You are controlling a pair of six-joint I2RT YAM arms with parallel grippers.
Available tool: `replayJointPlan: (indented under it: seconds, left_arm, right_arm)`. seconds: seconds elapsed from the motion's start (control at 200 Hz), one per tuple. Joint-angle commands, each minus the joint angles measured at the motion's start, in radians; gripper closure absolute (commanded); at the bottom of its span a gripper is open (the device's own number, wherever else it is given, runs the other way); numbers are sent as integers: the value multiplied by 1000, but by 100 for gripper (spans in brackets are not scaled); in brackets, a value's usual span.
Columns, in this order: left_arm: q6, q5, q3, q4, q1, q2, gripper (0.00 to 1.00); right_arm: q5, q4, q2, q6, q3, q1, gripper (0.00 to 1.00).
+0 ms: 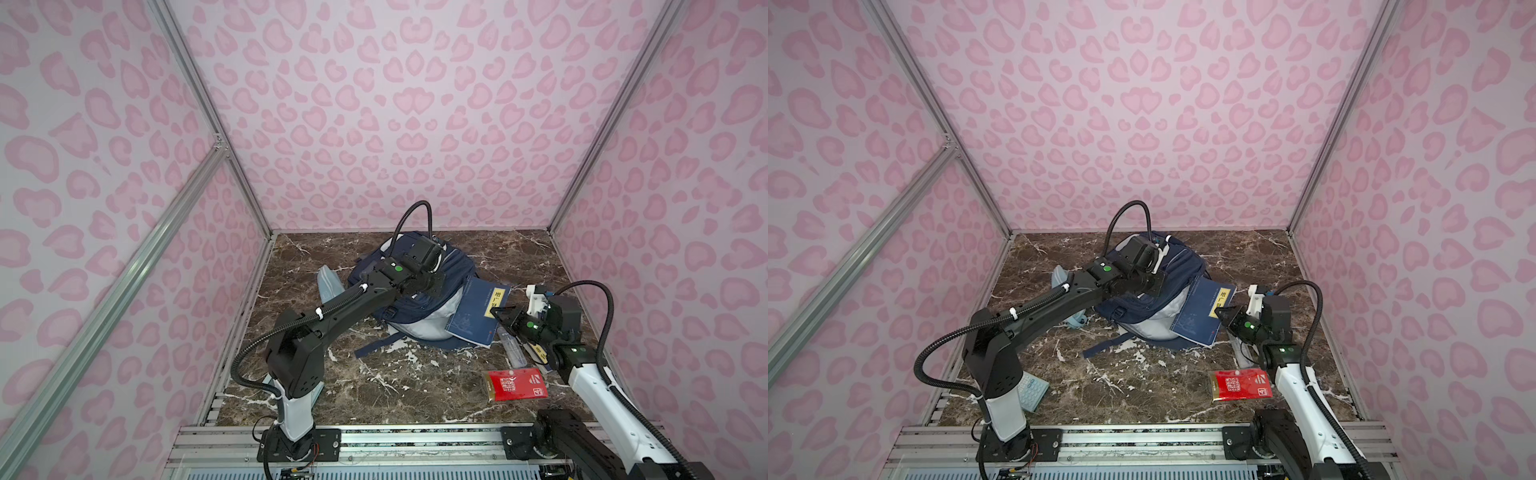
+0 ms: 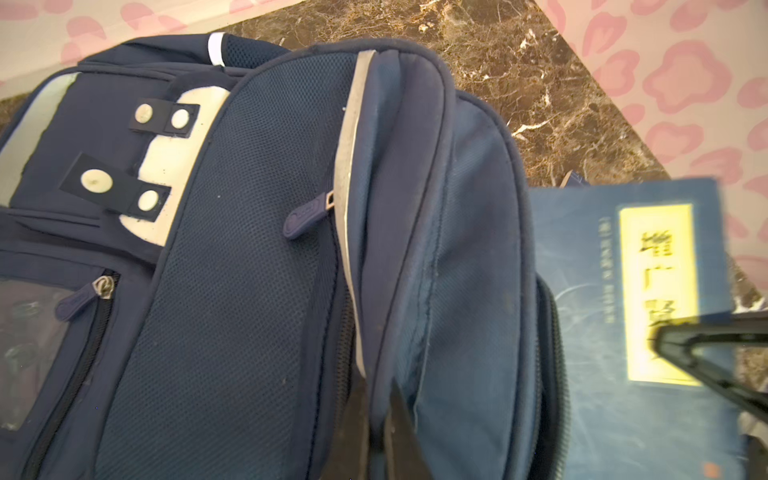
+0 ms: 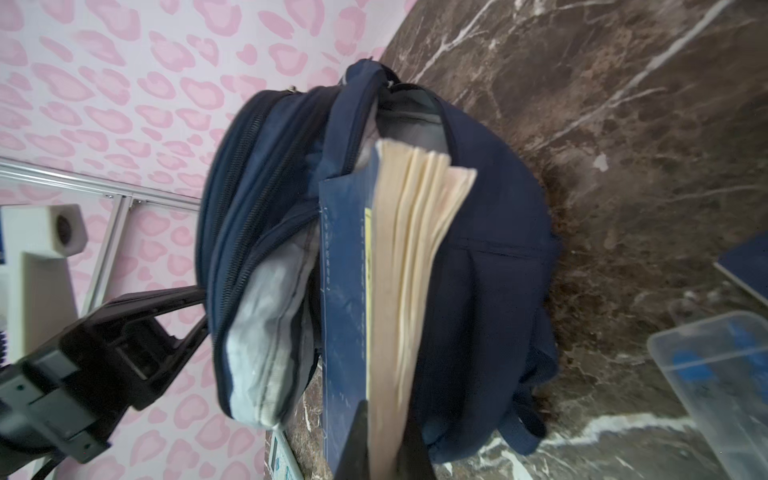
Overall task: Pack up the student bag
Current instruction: 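Insert the book into the compartment with right gripper while left holds the opening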
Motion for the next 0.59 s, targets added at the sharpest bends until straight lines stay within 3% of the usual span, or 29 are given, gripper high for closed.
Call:
replayJointPlan:
  seconds: [0.0,0.17,0.36,0.59]
  left_arm:
    - [-21,54,17,78,4,-24,97]
    - [-24,150,20,118,9,-48,97]
    - [-66,304,-1,172,47,-60,97]
    - [-75,317,1,172,58,-80,97]
  right_arm:
    - [36,167,36,66,-51,31,100]
    - [114,280,194,62,28,165,100]
    - [308,519,424,150,100,283,100]
    - [405,641,703,193,298,373,100]
